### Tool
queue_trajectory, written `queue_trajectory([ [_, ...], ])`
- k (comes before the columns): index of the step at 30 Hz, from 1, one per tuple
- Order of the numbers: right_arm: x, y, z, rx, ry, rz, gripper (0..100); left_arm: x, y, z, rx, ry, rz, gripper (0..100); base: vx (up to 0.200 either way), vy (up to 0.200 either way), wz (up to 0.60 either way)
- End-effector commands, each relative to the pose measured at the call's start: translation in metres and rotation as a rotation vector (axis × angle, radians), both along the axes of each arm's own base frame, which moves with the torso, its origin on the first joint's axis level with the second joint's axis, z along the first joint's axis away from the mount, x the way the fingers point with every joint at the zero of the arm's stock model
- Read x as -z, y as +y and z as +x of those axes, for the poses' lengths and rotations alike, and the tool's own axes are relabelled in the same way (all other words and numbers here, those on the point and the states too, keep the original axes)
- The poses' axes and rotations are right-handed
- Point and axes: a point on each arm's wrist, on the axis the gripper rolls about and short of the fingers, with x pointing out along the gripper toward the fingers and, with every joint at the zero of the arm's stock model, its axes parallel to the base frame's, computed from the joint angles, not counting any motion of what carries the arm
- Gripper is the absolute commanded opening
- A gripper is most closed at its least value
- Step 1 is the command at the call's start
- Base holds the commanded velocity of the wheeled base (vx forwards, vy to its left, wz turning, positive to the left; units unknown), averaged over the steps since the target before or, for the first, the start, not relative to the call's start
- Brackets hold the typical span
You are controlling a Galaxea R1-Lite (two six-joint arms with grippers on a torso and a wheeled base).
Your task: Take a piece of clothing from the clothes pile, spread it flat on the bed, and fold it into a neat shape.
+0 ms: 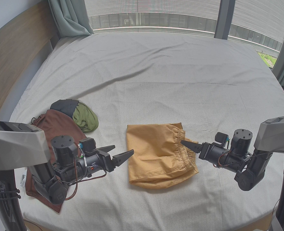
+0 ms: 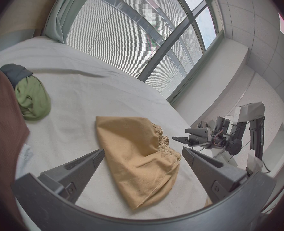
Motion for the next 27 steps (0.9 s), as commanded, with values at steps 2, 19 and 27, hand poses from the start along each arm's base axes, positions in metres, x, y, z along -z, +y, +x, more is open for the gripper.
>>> queue_trajectory([
  [2,0.017,0.005,0.014,0.011,0.01,-0.006,100,-0.006,0.028,-0.008,-0.023,-0.023,0.051,100,0.0,0.0,0.0],
  [19,0.038,0.027,0.064,0.055,-0.091,0.022,100,-0.005,0.042,-0.005,-0.044,-0.056,0.088,100,0.0,0.0,0.0],
  [27,0.044,0.029,0.067,0.064,-0.092,0.021,0,-0.005,0.042,-0.005,-0.041,-0.055,0.088,100,0.0,0.0,0.0],
])
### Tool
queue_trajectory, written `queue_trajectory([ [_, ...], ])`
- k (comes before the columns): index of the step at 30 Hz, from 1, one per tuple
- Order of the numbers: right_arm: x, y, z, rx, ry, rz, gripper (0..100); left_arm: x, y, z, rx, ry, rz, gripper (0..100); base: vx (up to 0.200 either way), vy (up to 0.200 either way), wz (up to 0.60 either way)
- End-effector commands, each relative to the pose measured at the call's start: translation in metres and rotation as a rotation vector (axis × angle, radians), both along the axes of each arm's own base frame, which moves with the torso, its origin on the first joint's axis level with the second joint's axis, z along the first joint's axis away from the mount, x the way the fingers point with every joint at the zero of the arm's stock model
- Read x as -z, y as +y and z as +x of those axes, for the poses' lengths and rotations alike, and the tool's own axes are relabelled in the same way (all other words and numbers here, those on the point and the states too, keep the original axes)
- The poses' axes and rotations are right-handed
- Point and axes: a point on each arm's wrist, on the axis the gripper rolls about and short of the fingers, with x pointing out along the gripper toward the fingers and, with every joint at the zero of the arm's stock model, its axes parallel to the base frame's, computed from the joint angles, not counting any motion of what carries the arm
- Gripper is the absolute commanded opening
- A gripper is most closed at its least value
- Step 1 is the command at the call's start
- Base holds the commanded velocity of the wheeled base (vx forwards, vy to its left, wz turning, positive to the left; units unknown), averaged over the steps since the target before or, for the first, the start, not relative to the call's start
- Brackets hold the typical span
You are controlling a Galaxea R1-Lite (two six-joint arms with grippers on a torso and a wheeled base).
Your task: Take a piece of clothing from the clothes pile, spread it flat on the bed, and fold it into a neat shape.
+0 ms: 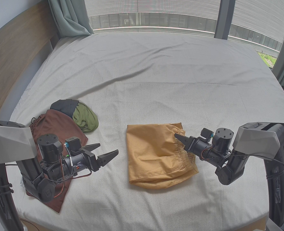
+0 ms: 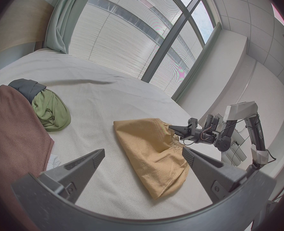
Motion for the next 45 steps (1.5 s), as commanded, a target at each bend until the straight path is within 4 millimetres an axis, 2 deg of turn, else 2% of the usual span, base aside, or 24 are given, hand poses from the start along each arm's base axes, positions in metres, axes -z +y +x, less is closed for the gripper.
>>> queue_trajectory([
  [1,0.007,0.001,0.002,0.001,0.009,-0.003,0,0.0,0.0,0.0,0.001,0.001,0.0,100,0.0,0.0,0.0],
  [5,0.006,-0.004,0.004,0.039,0.005,-0.004,0,0.0,0.0,-0.001,0.003,0.001,0.0,100,0.0,0.0,0.0],
  [11,-0.011,-0.015,0.005,0.103,-0.025,0.0,0,0.0,-0.001,-0.001,0.003,0.0,0.001,100,0.0,0.0,0.0],
  [16,-0.001,-0.019,0.0,0.106,0.006,-0.028,0,0.0,-0.002,-0.002,0.006,0.001,0.002,100,0.0,0.0,0.0],
  [20,0.019,-0.022,0.001,0.106,0.013,-0.095,0,0.001,-0.002,-0.002,0.006,0.004,0.003,100,0.0,0.0,0.0],
  [26,0.01,-0.021,0.005,0.109,-0.021,-0.084,0,0.0,-0.002,-0.002,0.006,0.002,0.002,100,0.0,0.0,0.0],
  [27,0.009,-0.02,0.006,0.109,-0.025,-0.085,100,0.0,-0.002,-0.002,0.006,0.002,0.002,100,0.0,0.0,0.0],
  [30,-0.01,-0.027,0.002,0.121,-0.055,-0.076,100,0.0,-0.002,-0.002,0.006,0.002,0.002,100,0.0,0.0,0.0],
  [34,-0.024,-0.03,-0.01,0.105,-0.052,-0.078,100,0.0,-0.002,-0.002,0.006,0.002,0.002,100,0.0,0.0,0.0],
  [35,-0.034,-0.033,-0.02,0.075,-0.052,-0.074,100,0.0,-0.002,-0.002,0.006,0.002,0.002,100,0.0,0.0,0.0],
  [37,-0.039,-0.038,-0.027,0.056,-0.045,-0.077,100,0.001,-0.002,-0.002,0.006,0.004,0.003,100,0.0,0.0,0.0],
  [40,-0.04,-0.047,-0.038,0.039,-0.02,-0.095,100,0.001,-0.002,-0.002,0.006,0.005,0.003,100,0.0,0.0,0.0],
  [45,-0.019,-0.074,-0.061,-0.011,0.033,-0.222,100,0.002,-0.002,-0.001,0.006,0.007,0.003,100,0.0,0.0,0.0],
])
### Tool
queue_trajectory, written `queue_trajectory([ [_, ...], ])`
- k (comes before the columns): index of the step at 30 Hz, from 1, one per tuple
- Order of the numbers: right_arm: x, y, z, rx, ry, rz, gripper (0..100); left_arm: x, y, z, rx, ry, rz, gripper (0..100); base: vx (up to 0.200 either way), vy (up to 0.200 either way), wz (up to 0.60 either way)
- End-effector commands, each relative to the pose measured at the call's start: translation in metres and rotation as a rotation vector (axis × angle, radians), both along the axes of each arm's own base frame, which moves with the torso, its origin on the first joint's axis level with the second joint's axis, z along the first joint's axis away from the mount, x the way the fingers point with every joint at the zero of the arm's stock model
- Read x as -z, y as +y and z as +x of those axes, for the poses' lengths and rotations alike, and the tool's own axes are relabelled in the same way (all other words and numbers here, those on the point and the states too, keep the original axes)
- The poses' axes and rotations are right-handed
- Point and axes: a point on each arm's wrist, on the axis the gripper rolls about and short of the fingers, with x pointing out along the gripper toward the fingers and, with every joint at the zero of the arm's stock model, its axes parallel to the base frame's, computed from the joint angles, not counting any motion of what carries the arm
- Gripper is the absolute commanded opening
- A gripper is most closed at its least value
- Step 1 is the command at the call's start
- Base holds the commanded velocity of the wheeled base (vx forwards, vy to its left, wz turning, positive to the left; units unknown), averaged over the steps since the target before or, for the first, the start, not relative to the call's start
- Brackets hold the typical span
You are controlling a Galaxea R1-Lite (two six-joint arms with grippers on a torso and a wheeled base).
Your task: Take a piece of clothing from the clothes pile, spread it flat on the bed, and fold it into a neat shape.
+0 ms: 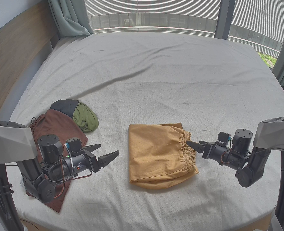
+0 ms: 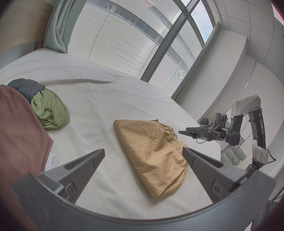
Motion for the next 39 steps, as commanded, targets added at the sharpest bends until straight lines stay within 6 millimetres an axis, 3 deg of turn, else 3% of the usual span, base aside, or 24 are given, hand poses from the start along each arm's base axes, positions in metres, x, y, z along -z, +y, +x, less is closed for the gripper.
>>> queue_trajectory([
  [1,0.003,-0.024,-0.019,-0.019,0.027,-0.067,100,0.002,0.0,0.0,0.0,0.006,0.001,100,0.0,0.0,0.0],
  [7,0.013,-0.024,-0.036,-0.056,0.097,-0.083,100,0.002,-0.001,0.0,0.002,0.007,0.001,100,0.0,0.0,0.0],
  [16,0.041,-0.023,-0.037,-0.074,0.188,-0.091,100,0.002,0.0,0.0,0.002,0.007,0.001,100,0.0,0.0,0.0],
  [22,0.047,-0.017,-0.038,-0.084,0.225,-0.068,100,0.002,-0.001,0.0,0.002,0.008,0.003,100,0.0,0.0,0.0],
  [34,0.066,0.011,-0.03,-0.14,0.261,-0.036,100,0.001,0.0,0.0,0.001,0.002,0.002,100,0.0,0.0,0.0],
  [39,0.065,0.025,-0.024,-0.151,0.271,0.021,100,0.001,0.0,0.0,0.001,0.003,0.002,100,0.0,0.0,0.0],
])
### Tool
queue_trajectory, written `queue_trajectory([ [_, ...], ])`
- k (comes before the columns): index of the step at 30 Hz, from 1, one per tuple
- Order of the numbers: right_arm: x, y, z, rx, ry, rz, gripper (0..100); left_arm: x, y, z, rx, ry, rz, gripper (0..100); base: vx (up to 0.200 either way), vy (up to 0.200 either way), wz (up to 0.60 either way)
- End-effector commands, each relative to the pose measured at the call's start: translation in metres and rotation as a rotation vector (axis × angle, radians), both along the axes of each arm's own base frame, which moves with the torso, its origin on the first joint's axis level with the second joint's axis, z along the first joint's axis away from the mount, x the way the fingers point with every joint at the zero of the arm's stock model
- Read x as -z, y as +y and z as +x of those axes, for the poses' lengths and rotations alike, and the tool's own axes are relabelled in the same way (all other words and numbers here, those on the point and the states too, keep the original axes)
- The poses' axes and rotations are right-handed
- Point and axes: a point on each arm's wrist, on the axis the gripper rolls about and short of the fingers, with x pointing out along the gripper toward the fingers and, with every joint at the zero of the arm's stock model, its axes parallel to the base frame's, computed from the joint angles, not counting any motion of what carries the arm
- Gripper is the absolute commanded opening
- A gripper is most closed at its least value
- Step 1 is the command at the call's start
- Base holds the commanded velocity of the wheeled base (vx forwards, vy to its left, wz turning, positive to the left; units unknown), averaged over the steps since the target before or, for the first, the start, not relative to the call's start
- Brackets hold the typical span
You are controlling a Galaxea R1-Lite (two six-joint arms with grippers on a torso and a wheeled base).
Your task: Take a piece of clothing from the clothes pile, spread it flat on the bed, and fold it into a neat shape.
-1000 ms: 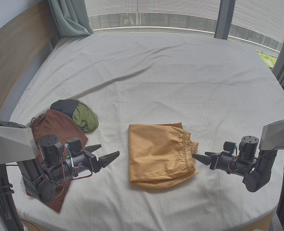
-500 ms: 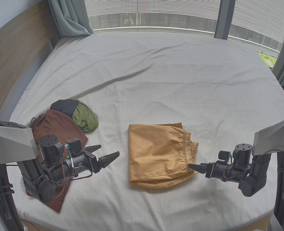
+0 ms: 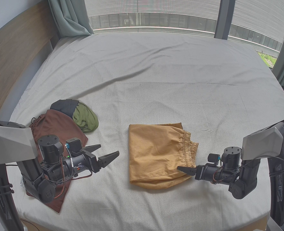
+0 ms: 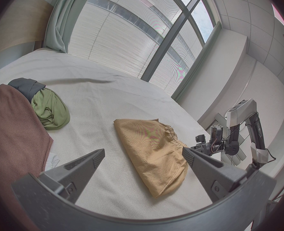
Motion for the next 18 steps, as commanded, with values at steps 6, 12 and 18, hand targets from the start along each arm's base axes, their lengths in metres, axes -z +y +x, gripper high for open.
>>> queue_trajectory([
  [6,0.002,0.019,0.008,0.007,0.013,0.05,100,0.0,0.0,0.0,0.0,-0.001,-0.001,100,0.0,0.0,0.0],
  [12,0.003,0.024,0.007,-0.005,0.012,0.049,100,0.0,0.0,0.0,0.0,-0.001,-0.001,100,0.0,0.0,0.0],
  [18,0.003,0.024,0.006,-0.007,0.012,0.049,0,-0.001,0.0,0.0,0.0,-0.003,-0.001,100,0.0,0.0,0.0],
])
